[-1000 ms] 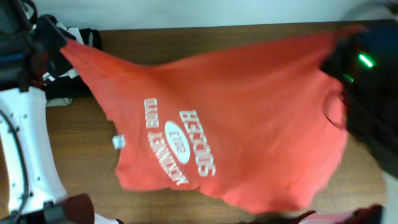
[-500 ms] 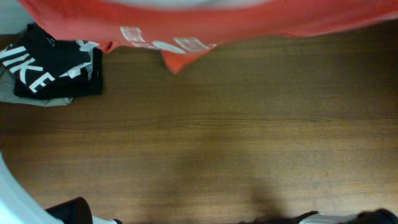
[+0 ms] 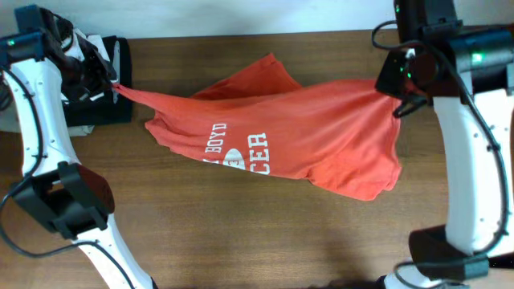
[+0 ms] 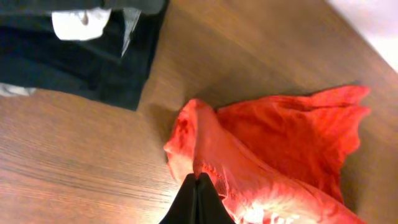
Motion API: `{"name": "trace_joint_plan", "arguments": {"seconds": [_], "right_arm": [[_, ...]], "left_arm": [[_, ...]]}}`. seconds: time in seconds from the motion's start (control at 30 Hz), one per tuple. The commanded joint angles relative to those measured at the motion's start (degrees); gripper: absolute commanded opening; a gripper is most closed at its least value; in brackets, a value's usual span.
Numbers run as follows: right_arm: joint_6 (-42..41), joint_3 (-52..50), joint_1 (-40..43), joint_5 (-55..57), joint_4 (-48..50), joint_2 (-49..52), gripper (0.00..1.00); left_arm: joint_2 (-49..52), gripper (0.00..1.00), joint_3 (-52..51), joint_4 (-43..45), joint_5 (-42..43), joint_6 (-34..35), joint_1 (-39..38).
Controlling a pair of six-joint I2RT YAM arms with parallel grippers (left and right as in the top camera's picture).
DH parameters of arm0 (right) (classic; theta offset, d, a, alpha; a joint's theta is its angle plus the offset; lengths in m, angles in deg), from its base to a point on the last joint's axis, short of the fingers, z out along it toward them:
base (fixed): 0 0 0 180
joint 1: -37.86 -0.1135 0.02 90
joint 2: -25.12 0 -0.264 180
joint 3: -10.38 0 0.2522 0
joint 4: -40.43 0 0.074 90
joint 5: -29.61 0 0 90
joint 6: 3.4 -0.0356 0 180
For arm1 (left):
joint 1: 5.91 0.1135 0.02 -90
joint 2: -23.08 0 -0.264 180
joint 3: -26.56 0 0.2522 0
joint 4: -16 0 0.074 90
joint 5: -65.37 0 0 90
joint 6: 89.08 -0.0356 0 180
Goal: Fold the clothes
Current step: 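Lift the shirt with both grippers and shake it out in the air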
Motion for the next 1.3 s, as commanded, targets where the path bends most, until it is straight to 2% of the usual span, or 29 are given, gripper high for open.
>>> {"name": "trace_joint_plan", "arguments": {"seconds": [0.0, 0.2, 0.27, 0.37, 0.5, 0.57, 0.63, 0.73, 0.8, 0.9, 1.0, 1.07, 1.13, 1.2, 1.27], "right_arm": [[-1.7, 0.2, 0.7, -1.3, 0.1, -7.8, 0.04], [0.9, 0.2, 0.7, -5.4, -0.3, -14.7, 0.04], [1.6, 0.1, 0.7, -6.3, -0.3, -14.7, 0.04], [1.6, -1.1, 0.7, -6.2, 2.0, -12.3, 0.04], [4.8, -5.0, 0.7, -6.8, 19.2, -5.0, 0.04], [8.4, -5.0, 0.9, -12.1, 30.0, -0.8, 0.04], [8.3, -4.0, 3.0, -18.6, 39.3, 1.2, 0.04], [7.6, 2.2, 8.7, -22.9, 41.4, 0.5, 0.04], [7.6, 10.8, 15.0, -28.3, 38.8, 0.3, 0.04], [7.6, 23.4, 25.7, -35.1, 34.0, 0.3, 0.04], [10.2, 28.3, 32.1, -36.6, 26.3, 0.3, 0.04], [12.5, 27.0, 32.6, -36.6, 22.9, 0.5, 0.04], [14.1, 23.1, 31.6, -36.4, 18.8, 2.1, 0.04], [15.4, 18.7, 30.1, -36.4, 16.3, 3.9, 0.04], [17.9, 9.7, 27.1, -36.4, 15.8, 5.9, 0.04]], "left_arm": [[-8.8, 0.0, 1.9, -0.4, 2.1, -2.6, 0.1], [-21.4, 0.01, 1.9, -7.8, 2.1, -2.6, 0.0], [-23.2, 0.0, 1.9, -11.1, 1.4, -3.3, 0.0], [-22.3, 0.0, 1.1, -9.2, 1.5, -4.1, -0.2], [-16.1, 0.0, -0.1, 8.5, 1.7, -1.5, -2.1], [-12.8, 0.01, -0.1, 20.9, 2.1, 2.7, -2.6], [-10.0, 0.01, 0.2, 38.8, 7.5, 9.2, -1.5], [-10.3, 0.0, 4.1, 51.7, 14.2, 17.2, 2.0], [-10.3, 0.0, 12.4, 54.8, 17.4, 21.8, 5.7], [-10.3, 0.01, 23.9, 54.2, 21.3, 22.0, 10.7], [-10.3, 0.0, 27.7, 50.5, 25.9, 20.8, 13.1], [-9.8, 0.01, 27.5, 44.9, 26.0, 16.5, 12.4], [-8.2, 0.01, 26.2, 35.5, 25.0, 9.9, 9.7], [-5.6, 0.0, 24.5, 27.1, 21.7, 3.7, 6.0], [-0.4, 0.0, 22.1, 17.7, 16.9, -2.7, 1.2]]}}
